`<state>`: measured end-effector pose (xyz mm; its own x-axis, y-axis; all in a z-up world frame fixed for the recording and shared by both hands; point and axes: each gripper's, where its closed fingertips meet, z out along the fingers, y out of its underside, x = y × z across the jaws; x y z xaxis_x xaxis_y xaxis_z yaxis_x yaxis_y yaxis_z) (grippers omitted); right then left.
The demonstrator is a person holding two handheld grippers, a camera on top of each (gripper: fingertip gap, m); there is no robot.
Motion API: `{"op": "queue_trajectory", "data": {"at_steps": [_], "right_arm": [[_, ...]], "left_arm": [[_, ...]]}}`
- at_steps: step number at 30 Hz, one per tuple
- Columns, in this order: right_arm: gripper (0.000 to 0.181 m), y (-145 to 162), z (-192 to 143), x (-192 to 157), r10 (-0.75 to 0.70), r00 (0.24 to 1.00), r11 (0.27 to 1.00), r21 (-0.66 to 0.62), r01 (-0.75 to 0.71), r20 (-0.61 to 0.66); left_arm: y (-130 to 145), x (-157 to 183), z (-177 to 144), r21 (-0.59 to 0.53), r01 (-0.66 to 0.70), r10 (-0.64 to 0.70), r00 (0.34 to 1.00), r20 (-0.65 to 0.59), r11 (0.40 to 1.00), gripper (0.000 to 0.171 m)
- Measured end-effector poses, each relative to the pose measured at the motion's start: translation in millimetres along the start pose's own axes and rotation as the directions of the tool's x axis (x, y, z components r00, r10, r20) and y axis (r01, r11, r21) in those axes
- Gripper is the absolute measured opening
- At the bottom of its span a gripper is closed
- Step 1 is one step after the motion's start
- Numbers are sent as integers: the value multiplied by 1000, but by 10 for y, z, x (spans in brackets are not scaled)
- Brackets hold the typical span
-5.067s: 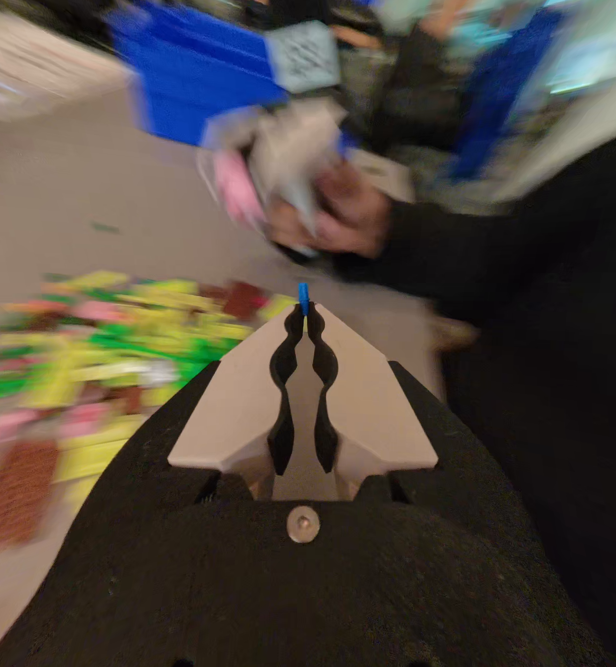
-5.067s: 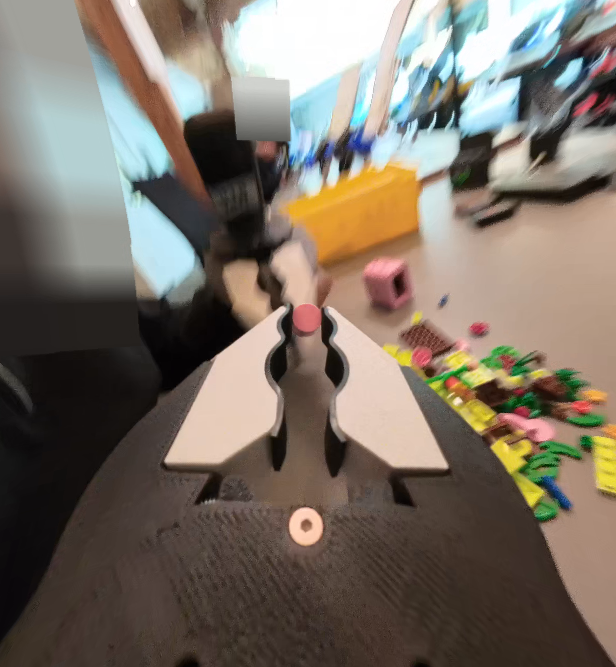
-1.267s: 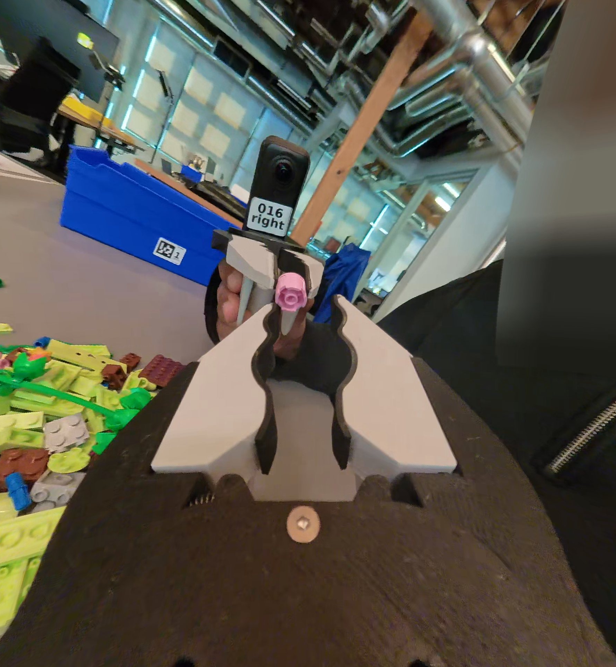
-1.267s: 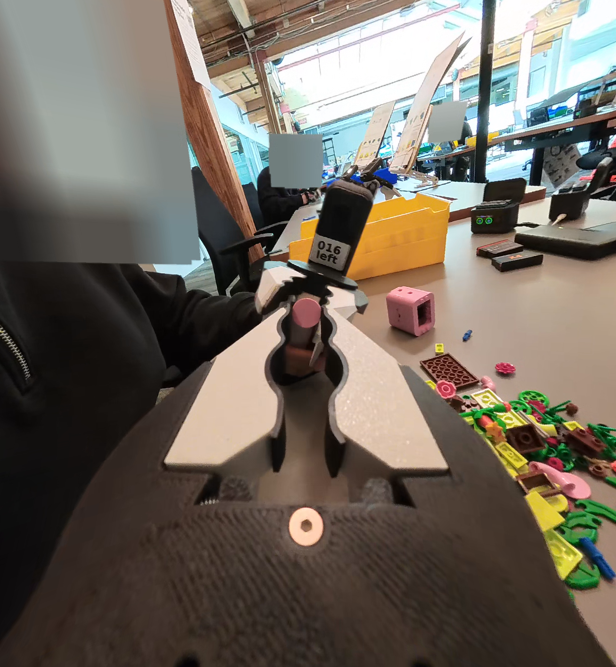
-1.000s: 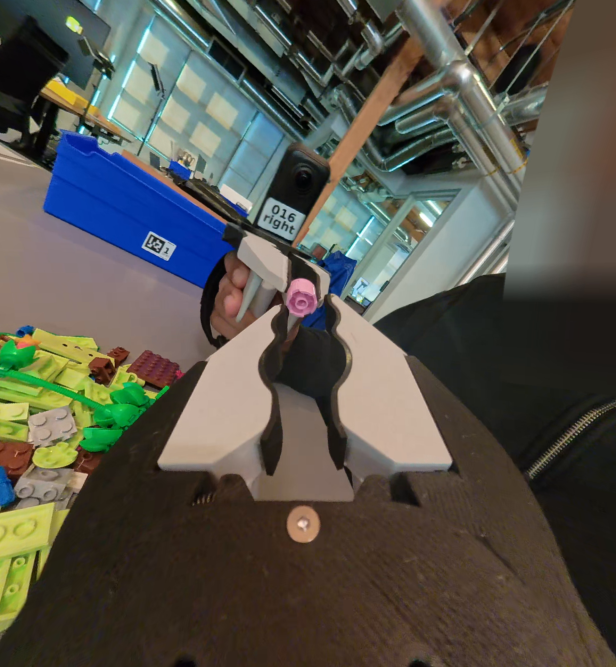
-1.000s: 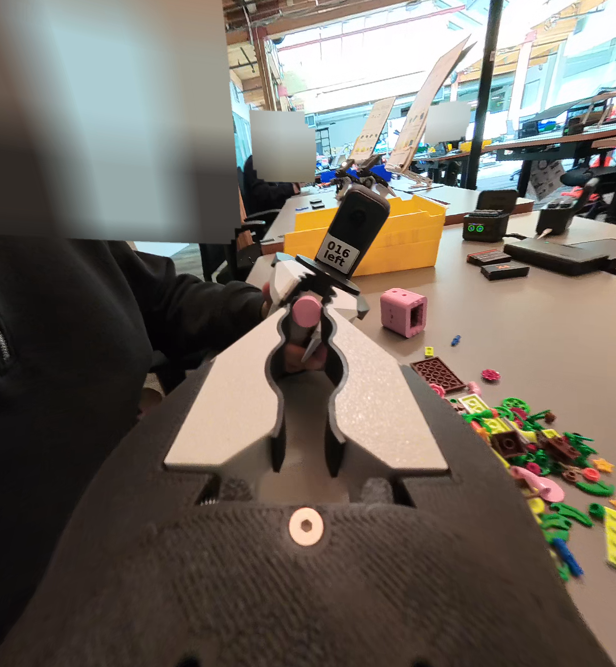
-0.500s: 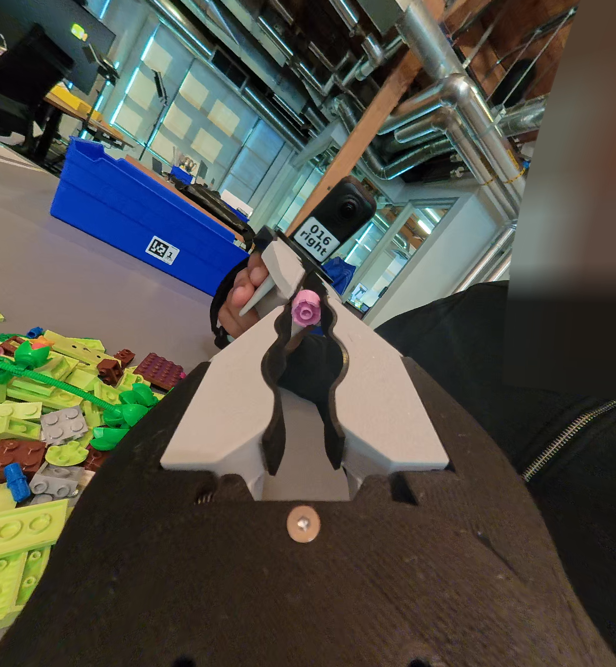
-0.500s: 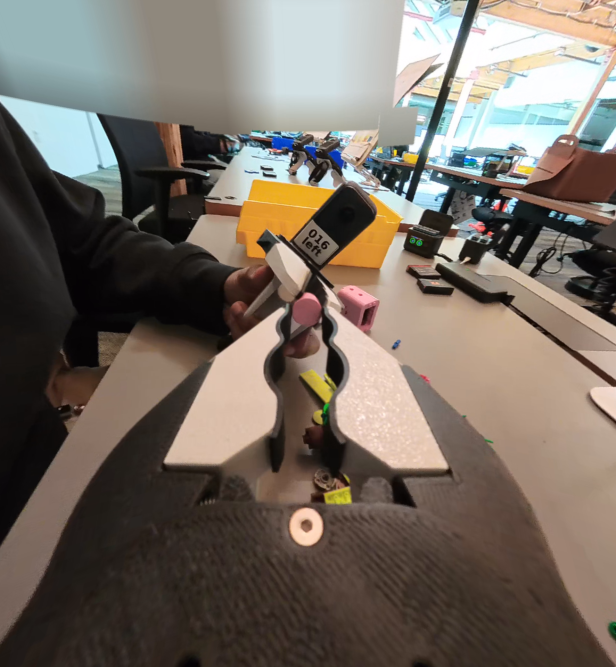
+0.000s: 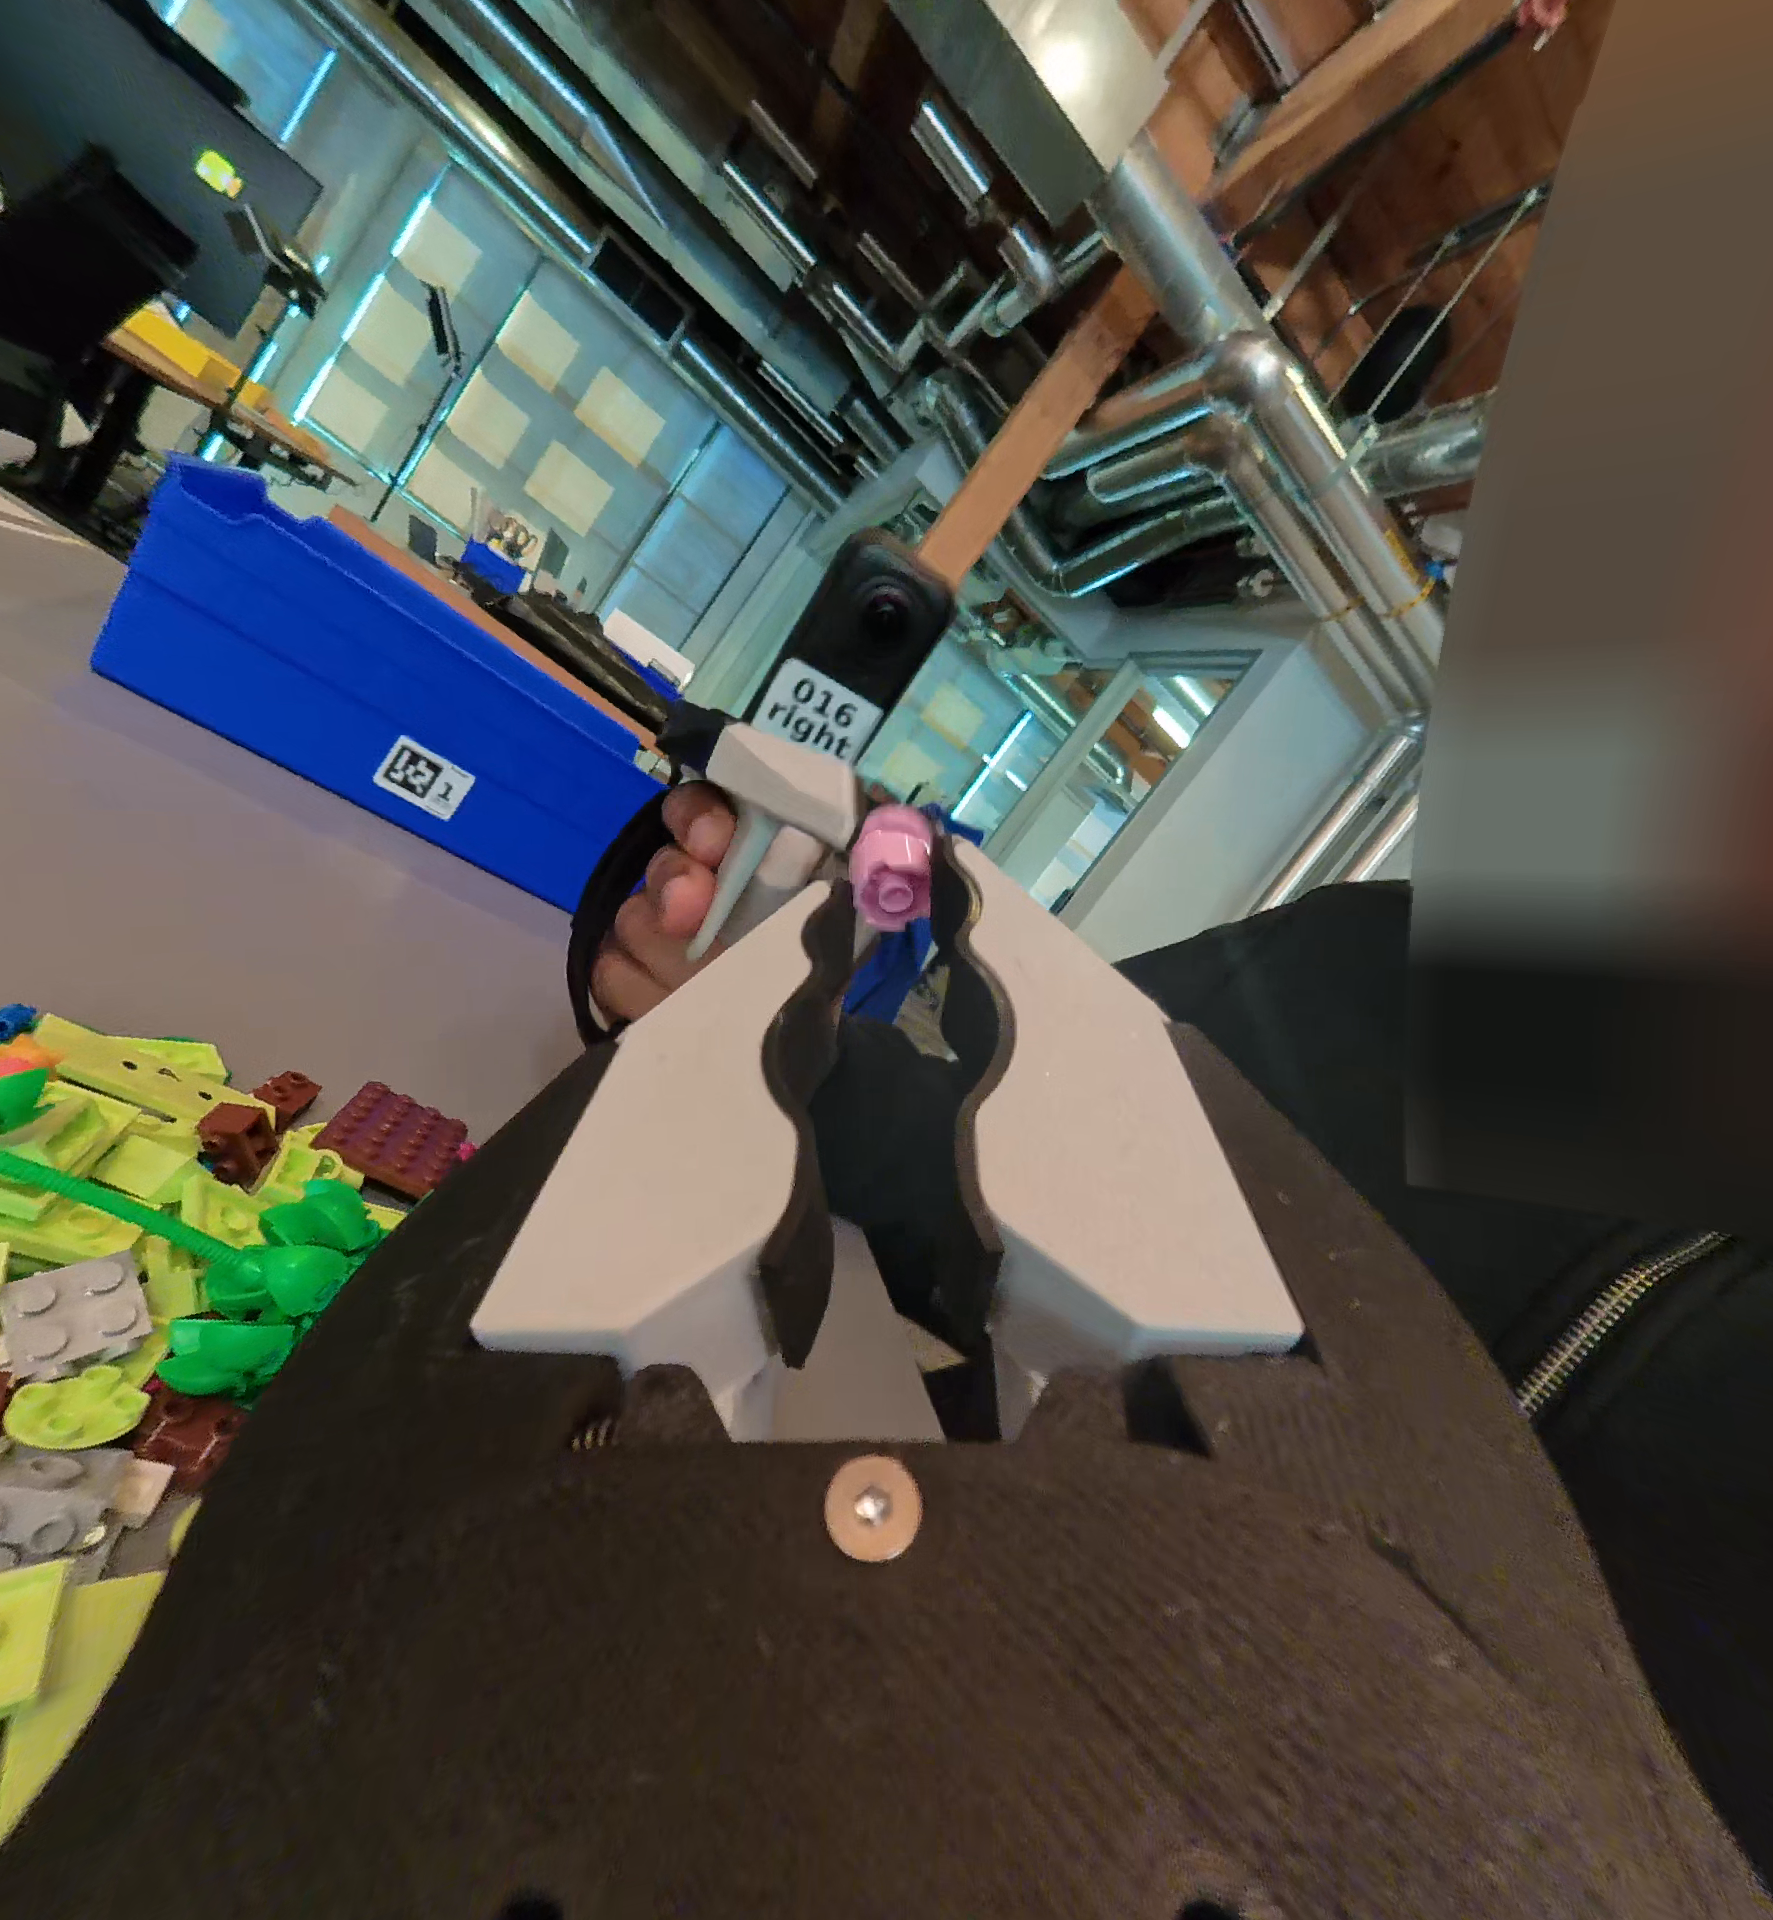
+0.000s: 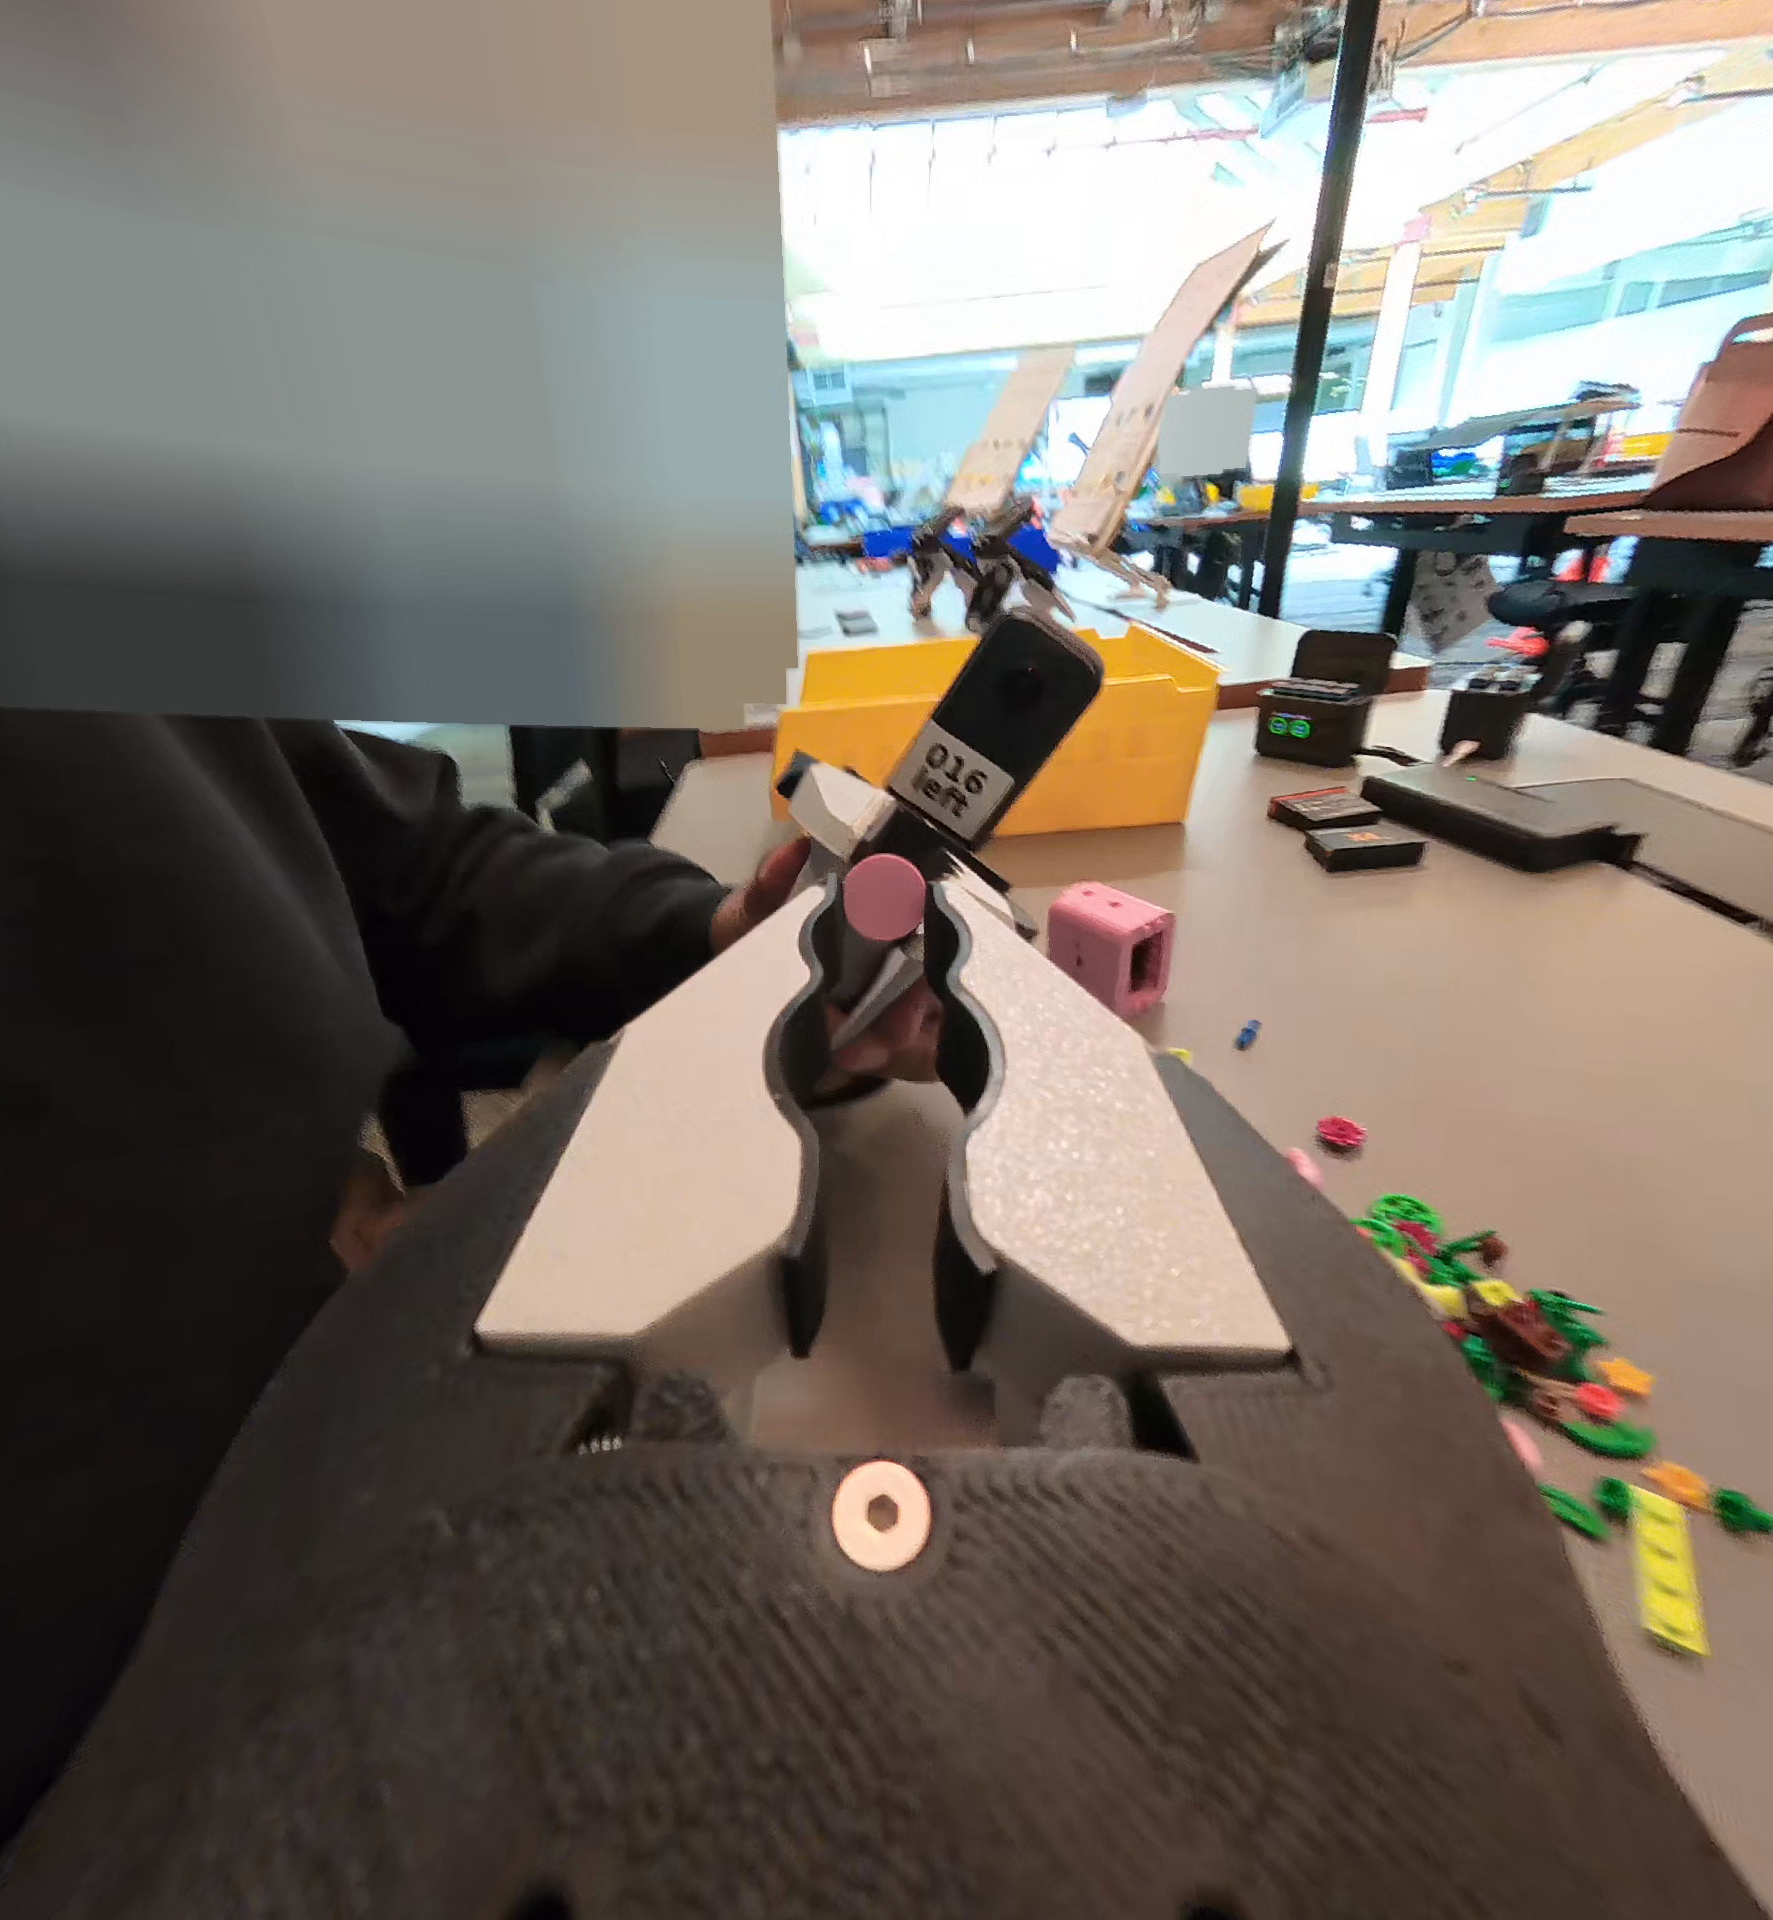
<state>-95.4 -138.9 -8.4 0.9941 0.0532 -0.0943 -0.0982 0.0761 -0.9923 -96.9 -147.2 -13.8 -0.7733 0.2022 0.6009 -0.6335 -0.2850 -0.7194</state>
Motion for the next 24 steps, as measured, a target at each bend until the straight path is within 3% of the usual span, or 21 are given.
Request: {"op": "queue_trajectory", "data": {"at_steps": [1, 2, 3, 4, 7, 12, 15, 17, 20, 24], "right_arm": [[12, -148, -85, 27, 40, 999, 994, 101, -40, 7], [12, -454, -351, 121, 115, 993, 949, 293, -116, 22], [12, -623, -644, 262, 177, 984, 897, 408, -171, 24], [12, -579, -773, 382, 197, 980, 897, 410, -164, -39], [12, -179, -510, 449, 136, 975, 981, 163, -108, -174], [12, -81, -308, 367, 162, 983, 981, 120, -151, -82], [12, 75, -329, 462, 132, 978, 991, 51, -125, -163], [13, 291, -366, 673, 115, 949, 988, -69, -141, -293], [12, 603, -442, 886, 59, 900, 955, -238, -176, -432], [12, 890, -509, 996, -10, 864, 899, -384, -213, -504]], "left_arm": [[-83, -28, -97, 49, 16, -16, 1000, 7, 999, 14], [-227, -86, -271, 124, 46, -48, 999, 21, 991, 13], [-358, -123, -423, 181, 43, -50, 998, 35, 983, 13], [-417, -128, -476, 190, -1, -11, 998, 60, 982, 14], [-340, -42, -299, 110, -101, 93, 993, 75, 989, 14], [-115, -63, -223, -37, -248, 251, 957, 148, 968, 14], [-188, -57, -269, 12, -223, 220, 967, 131, 975, 14], [-216, -42, -286, 47, -192, 186, 977, 107, 980, 14], [-231, -16, -293, 78, -154, 149, 986, 70, 985, 14], [-266, 3, -309, 108, -121, 117, 992, 41, 987, 14]]}}
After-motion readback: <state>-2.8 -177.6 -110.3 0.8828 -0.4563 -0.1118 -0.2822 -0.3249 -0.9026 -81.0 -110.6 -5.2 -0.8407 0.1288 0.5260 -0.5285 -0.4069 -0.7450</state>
